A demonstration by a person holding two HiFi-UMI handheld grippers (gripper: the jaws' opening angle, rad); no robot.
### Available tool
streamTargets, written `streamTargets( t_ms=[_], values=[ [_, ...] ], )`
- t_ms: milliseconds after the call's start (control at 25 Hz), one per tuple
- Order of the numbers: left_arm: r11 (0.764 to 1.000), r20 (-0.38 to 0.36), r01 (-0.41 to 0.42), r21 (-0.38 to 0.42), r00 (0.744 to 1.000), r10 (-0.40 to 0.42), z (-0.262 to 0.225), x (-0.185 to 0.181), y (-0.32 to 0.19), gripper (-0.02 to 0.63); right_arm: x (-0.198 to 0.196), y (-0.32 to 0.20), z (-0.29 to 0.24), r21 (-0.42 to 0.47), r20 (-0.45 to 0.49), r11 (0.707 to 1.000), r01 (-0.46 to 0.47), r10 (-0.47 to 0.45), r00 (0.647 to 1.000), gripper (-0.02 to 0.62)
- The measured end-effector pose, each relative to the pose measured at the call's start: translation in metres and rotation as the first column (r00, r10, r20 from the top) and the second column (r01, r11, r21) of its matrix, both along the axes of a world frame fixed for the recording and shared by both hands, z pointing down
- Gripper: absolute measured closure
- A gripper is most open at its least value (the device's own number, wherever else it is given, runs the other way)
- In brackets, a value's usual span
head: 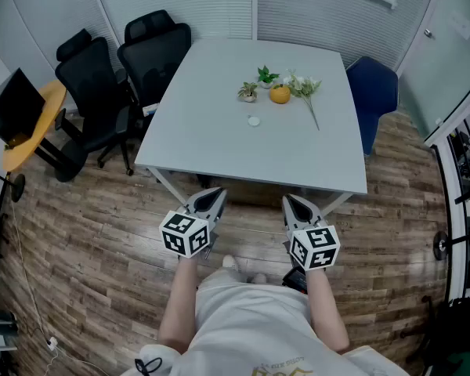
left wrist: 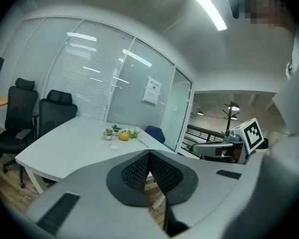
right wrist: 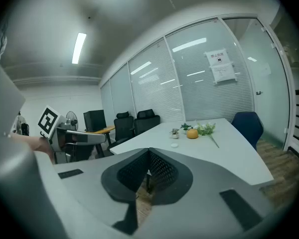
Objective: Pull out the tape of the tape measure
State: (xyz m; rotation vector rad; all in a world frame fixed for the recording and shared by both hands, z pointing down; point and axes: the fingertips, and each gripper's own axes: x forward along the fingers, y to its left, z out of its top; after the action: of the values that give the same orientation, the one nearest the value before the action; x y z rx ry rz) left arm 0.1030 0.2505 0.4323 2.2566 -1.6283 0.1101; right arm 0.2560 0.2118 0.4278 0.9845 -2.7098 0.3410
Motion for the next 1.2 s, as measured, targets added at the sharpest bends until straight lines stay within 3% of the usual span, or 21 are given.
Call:
streamTargets(
  t_ms=[560, 720, 760, 800, 840, 880, 1200],
  values=[
    [0.998, -0.017, 0.069, 0.006, 0.998, -0.069, 0.005, -0.019, 0.018, 0.601, -0.004, 0.013, 0.009, -0.01, -0.021, 1.0, -0.013, 0.013, 1.0, 0.58],
    [0.999, -0.053, 0.03, 0.033, 0.998, -0.028, -0.001, -0.013, 0.018, 0.598, -0.003, 0.013, 0.01, -0.02, -0.014, 1.0, -0.021, 0.021, 1.0, 0.578],
    [1.0, -0.078, 0.006, 0.029, 0.997, -0.003, -0.001, -0.009, 0.019, 0.523, -0.004, 0.014, 0.009, -0.028, 0.0, 1.0, -0.009, 0.009, 1.0, 0.573],
    [1.0, -0.1, -0.014, 0.017, 0.995, 0.016, 0.0, -0.006, 0.019, 0.367, -0.007, 0.016, 0.008, -0.039, 0.015, 0.999, 0.007, -0.007, 1.0, 0.485],
    [1.0, -0.109, -0.024, 0.002, 0.994, 0.024, 0.002, -0.004, 0.019, 0.345, -0.009, 0.018, 0.008, -0.048, 0.026, 0.999, 0.021, -0.02, 0.999, 0.365],
    [1.0, -0.105, -0.024, -0.009, 0.994, 0.023, 0.004, -0.004, 0.02, 0.34, -0.01, 0.019, 0.007, -0.049, 0.029, 0.998, 0.027, -0.025, 0.999, 0.328],
    [0.999, -0.077, 0.003, -0.035, 0.997, -0.006, 0.012, -0.005, 0.025, 0.325, -0.008, 0.016, 0.006, -0.025, 0.033, 1.0, 0.01, -0.009, 0.999, 0.301]
  ],
)
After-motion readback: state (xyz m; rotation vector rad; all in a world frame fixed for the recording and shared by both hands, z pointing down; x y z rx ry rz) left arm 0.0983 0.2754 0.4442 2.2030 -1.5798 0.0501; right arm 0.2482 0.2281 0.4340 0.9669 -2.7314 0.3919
